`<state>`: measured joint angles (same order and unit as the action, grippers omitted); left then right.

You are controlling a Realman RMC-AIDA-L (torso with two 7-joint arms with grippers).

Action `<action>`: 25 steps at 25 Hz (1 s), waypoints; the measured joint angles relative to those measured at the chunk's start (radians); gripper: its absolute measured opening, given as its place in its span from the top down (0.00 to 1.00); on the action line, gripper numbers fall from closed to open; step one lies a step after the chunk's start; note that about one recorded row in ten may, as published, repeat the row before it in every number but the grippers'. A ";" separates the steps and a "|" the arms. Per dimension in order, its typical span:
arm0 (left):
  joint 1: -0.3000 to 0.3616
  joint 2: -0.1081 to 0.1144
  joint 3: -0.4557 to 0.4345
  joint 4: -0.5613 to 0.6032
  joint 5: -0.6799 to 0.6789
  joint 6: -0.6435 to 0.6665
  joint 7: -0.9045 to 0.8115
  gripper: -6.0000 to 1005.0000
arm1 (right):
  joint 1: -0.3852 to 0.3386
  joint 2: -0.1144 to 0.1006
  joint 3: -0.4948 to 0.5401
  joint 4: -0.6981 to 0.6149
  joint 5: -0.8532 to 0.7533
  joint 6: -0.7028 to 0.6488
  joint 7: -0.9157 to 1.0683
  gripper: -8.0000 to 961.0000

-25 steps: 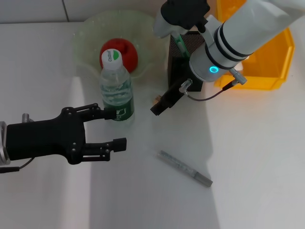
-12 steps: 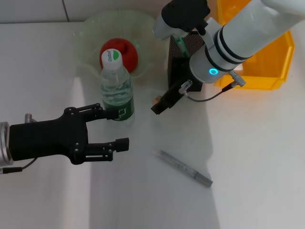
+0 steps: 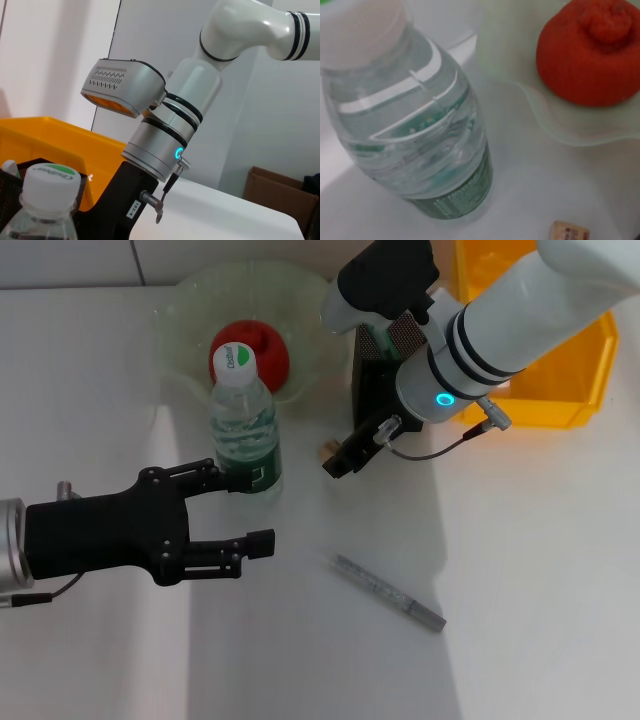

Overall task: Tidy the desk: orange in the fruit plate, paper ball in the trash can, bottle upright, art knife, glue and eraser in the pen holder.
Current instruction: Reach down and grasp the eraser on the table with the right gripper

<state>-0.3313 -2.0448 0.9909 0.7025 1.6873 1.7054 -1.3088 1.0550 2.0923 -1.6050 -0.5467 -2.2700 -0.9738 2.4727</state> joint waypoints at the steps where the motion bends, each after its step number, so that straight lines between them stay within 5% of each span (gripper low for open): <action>1: 0.000 0.000 0.000 -0.002 0.000 0.000 0.001 0.16 | 0.000 0.000 -0.008 0.001 0.006 0.004 0.000 0.50; 7: 0.000 -0.001 0.000 -0.010 0.000 0.000 0.011 0.16 | 0.000 0.000 -0.015 0.002 0.010 0.010 0.001 0.57; 25: -0.001 -0.006 0.000 -0.024 0.000 -0.001 0.023 0.16 | -0.001 0.000 -0.016 0.005 0.019 0.061 0.008 0.56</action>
<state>-0.3322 -2.0509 0.9908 0.6788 1.6873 1.7045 -1.2857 1.0545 2.0923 -1.6214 -0.5416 -2.2511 -0.9131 2.4804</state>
